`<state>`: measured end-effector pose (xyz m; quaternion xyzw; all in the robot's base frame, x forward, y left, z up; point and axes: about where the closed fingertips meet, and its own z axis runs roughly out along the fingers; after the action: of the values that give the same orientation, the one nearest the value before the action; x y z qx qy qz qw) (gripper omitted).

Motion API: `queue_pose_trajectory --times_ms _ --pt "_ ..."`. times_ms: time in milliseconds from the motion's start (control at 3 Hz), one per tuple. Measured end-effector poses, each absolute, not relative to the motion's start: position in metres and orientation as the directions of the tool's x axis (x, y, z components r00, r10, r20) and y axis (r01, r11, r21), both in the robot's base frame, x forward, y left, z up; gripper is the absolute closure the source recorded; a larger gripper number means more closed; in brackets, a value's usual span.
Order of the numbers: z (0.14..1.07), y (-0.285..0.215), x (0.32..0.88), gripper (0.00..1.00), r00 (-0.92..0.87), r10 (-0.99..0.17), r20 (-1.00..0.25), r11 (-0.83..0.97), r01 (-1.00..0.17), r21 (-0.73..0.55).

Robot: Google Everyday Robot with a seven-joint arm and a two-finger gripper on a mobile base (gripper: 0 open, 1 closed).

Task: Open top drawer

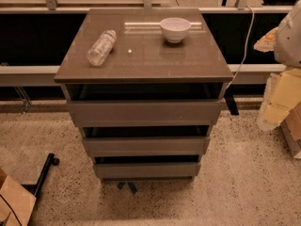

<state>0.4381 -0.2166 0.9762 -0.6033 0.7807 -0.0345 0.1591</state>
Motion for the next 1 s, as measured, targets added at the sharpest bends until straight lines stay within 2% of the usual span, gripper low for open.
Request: queue_pose_trajectory --times_ms 333,1000 --pt "0.976 -0.217 0.438 0.0 -0.221 -0.953 -0.207 0.27 -0.931 -0.246" --pt "0.951 -0.209 0.49 0.0 -0.219 -0.941 -0.257 0.281 -0.929 -0.239"
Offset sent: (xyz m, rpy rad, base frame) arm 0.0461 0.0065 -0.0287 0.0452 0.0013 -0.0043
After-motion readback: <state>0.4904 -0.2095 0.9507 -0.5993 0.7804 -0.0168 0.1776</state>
